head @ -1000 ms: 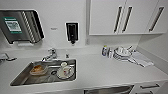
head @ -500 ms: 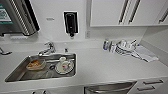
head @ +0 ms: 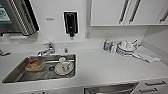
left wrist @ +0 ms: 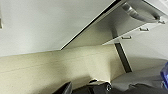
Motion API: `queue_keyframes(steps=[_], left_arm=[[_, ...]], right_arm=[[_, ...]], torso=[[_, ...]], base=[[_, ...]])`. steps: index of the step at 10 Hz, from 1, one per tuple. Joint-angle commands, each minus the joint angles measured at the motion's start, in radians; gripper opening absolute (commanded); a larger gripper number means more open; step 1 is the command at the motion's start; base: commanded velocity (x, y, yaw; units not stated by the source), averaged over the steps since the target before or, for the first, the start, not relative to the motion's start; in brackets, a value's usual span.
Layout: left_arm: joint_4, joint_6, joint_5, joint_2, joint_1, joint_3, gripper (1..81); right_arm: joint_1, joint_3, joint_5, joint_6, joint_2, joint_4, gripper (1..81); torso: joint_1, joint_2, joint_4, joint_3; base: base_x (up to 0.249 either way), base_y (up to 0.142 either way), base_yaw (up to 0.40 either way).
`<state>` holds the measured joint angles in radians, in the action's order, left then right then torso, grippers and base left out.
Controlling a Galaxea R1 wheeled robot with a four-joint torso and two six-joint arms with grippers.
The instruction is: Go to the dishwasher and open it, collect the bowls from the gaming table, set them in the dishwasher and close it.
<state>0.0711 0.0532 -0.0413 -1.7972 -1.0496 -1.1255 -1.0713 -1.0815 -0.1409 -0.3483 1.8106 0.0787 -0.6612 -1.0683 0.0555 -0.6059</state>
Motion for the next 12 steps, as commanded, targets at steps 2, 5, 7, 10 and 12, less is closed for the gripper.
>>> queue_keyframes(steps=[2,5,7,10,12], left_arm=[[0.001,-0.001,0.132,0.057,0.128,0.073,81.1],[-0.001,-0.001,0.133,0.036,0.128,0.069,81.1],[-0.004,-0.001,0.133,0.033,0.128,0.067,81.1],[-0.002,-0.001,0.132,0.018,0.128,0.066,81.1],[0.001,0.0,0.132,-0.002,0.128,0.05,81.1]], right_arm=[[0.151,0.066,0.07,-0.129,-0.103,0.0,81.1],[0.224,0.043,0.179,-0.204,-0.074,0.0,81.1],[0.268,0.046,0.196,-0.228,-0.074,0.0,81.1],[0.409,0.031,0.354,-0.34,-0.028,0.004,81.1],[0.461,-0.017,0.426,-0.42,0.037,0.003,81.1]], torso=[[-0.084,-0.132,0.0,0.0],[-0.155,-0.245,0.0,0.0],[-0.132,-0.212,0.0,0.0],[-0.159,-0.262,0.0,0.0],[-0.159,-0.261,0.0,0.0]], base=[[0.0,0.0,0.0],[0.0,0.0,0.0],[0.0,0.0,0.0],[0.0,0.0,0.0],[0.0,0.0,0.0]])
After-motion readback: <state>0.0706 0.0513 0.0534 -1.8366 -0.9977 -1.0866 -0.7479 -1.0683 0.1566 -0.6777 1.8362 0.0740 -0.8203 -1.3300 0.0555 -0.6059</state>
